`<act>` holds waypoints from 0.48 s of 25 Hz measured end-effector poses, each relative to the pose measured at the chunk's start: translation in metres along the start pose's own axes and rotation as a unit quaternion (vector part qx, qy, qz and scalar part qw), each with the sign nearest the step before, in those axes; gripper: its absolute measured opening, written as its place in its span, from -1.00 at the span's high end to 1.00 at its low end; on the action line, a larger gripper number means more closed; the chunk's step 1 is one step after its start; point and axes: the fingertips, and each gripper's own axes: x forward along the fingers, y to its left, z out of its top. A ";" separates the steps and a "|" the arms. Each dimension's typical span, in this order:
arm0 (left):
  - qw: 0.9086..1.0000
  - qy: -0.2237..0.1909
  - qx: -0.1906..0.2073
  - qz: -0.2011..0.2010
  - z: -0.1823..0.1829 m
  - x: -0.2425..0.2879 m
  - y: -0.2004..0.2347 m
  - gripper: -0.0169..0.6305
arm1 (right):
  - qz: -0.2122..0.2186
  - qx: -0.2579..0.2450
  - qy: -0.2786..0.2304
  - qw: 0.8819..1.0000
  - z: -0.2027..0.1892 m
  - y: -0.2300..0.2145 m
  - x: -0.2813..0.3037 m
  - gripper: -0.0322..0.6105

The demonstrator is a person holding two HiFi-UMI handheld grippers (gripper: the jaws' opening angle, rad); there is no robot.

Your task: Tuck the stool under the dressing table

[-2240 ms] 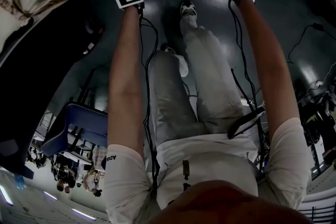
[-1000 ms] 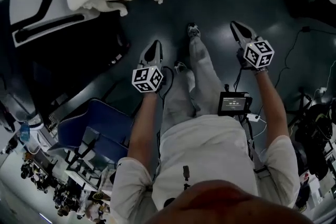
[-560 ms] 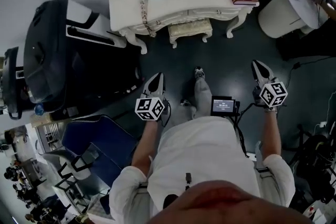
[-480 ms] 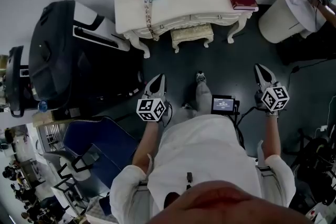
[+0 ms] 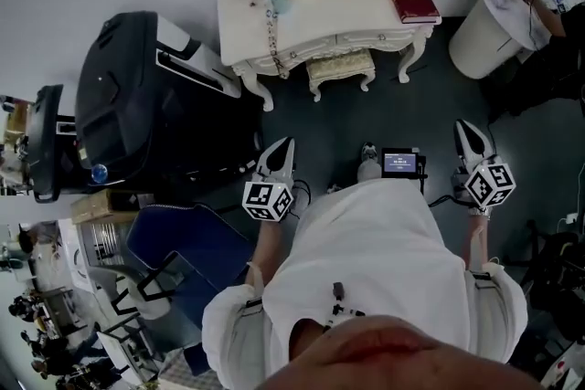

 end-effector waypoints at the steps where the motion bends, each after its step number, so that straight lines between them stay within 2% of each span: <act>1: 1.000 -0.005 0.000 0.010 0.005 -0.002 0.002 0.92 | 0.008 0.010 -0.008 1.000 0.007 0.005 -0.002 0.88; 5: 0.998 -0.046 -0.009 0.036 0.032 -0.001 0.003 0.92 | 0.058 0.040 -0.035 0.997 0.023 0.027 0.006 0.88; 8: 0.998 -0.060 -0.008 0.027 0.040 0.008 -0.015 0.92 | 0.097 0.042 -0.034 0.994 0.018 0.048 0.021 0.88; 12: 0.998 -0.059 -0.017 0.003 0.039 0.033 -0.061 0.92 | 0.147 0.060 -0.029 0.987 0.017 0.065 0.029 0.88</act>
